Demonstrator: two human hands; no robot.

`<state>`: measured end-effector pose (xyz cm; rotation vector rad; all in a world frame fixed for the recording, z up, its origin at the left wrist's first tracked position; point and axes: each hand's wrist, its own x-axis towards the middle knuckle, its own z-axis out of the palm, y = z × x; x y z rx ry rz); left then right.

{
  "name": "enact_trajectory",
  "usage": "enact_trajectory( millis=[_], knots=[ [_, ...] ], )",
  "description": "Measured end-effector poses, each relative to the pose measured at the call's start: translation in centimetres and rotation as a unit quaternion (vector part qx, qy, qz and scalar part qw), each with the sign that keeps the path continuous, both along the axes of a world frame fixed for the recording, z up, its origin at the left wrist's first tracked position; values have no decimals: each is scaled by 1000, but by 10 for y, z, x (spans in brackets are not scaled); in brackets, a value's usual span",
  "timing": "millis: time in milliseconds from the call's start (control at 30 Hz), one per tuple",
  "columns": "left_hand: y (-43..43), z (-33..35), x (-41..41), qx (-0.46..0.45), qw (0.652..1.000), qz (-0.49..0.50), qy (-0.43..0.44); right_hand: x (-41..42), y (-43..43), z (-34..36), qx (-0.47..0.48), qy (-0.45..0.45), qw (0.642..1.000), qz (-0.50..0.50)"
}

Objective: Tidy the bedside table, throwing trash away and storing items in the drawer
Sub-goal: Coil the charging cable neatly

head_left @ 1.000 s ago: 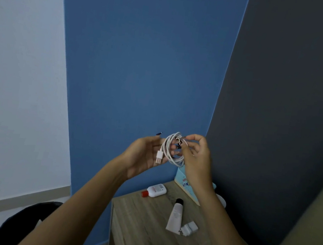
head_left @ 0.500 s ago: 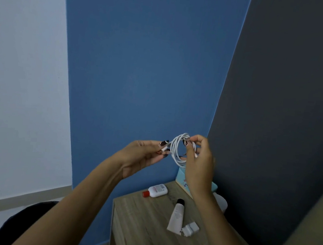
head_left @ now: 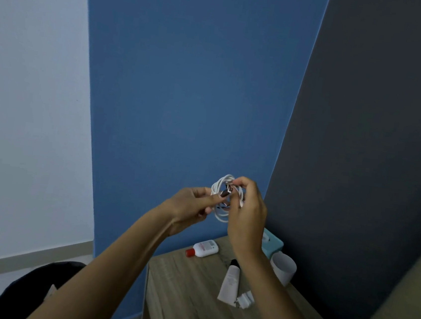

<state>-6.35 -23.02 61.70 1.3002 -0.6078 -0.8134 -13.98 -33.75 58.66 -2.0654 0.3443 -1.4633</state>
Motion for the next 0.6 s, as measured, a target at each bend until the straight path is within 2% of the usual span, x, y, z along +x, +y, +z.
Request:
enact_trajectory(
  millis=[100, 267, 433, 500, 600],
  knots=[
    [-3, -5, 2, 11, 992, 49, -119, 0, 4, 2, 40, -4, 999, 27],
    [-1, -10, 1, -30, 967, 113, -227, 0, -2, 7, 168, -24, 974, 149],
    [2, -6, 3, -46, 932, 138, -332, -4, -8, 15, 151, -9, 980, 130],
    [2, -8, 4, -20, 908, 166, -385, -7, -10, 18, 162, 10, 976, 148],
    [0, -11, -2, 41, 838, 269, -473, -8, -5, 18, 168, 45, 970, 170]
  ],
)
